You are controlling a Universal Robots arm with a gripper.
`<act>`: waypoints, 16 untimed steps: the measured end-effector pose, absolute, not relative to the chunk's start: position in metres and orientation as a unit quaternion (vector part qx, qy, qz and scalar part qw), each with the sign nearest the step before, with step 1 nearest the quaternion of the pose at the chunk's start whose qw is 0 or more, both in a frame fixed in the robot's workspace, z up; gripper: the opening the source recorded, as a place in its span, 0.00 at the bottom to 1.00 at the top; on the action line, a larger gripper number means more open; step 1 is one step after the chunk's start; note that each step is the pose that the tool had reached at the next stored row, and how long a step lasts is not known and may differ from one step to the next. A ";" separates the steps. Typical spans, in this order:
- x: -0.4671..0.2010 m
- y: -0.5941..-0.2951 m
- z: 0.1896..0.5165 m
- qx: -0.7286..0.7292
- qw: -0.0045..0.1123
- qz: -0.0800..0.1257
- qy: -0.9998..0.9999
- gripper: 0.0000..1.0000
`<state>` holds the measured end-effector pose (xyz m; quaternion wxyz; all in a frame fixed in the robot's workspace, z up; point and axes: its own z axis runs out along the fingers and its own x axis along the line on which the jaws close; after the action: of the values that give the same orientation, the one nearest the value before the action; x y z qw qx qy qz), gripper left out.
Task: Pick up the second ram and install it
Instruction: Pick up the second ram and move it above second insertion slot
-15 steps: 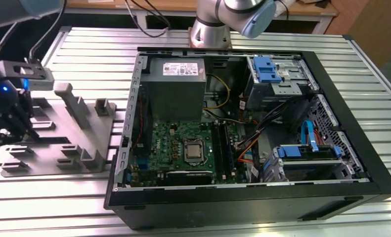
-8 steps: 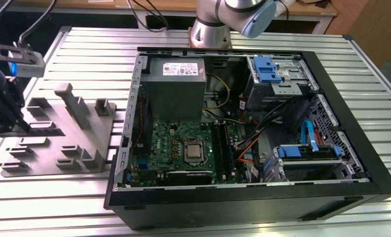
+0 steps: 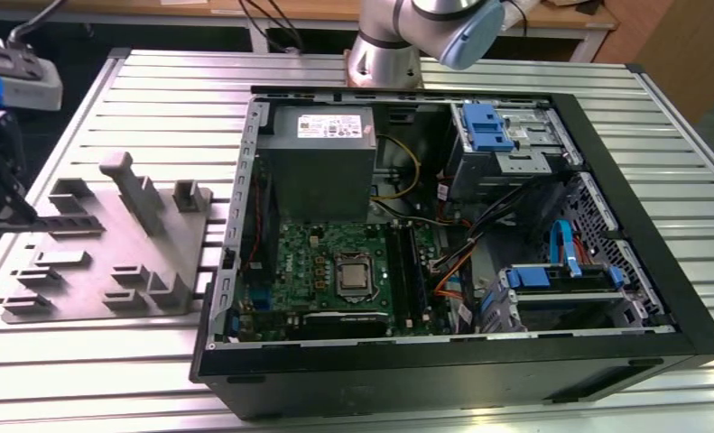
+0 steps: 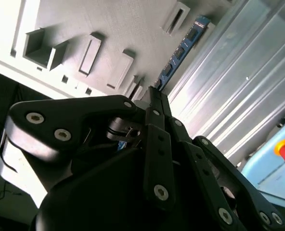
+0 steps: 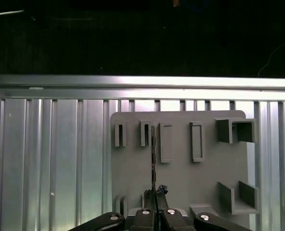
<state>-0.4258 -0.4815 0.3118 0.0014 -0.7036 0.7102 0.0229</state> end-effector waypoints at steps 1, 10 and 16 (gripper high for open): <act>-0.426 -0.481 0.317 -0.704 0.001 0.023 0.710 0.12; -0.426 -0.481 0.357 -0.704 0.001 0.023 0.710 0.12; -0.426 -0.481 0.385 -0.704 0.001 0.023 0.710 0.12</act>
<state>-0.4259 -0.4814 0.3848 0.0014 -0.7036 0.7103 0.0229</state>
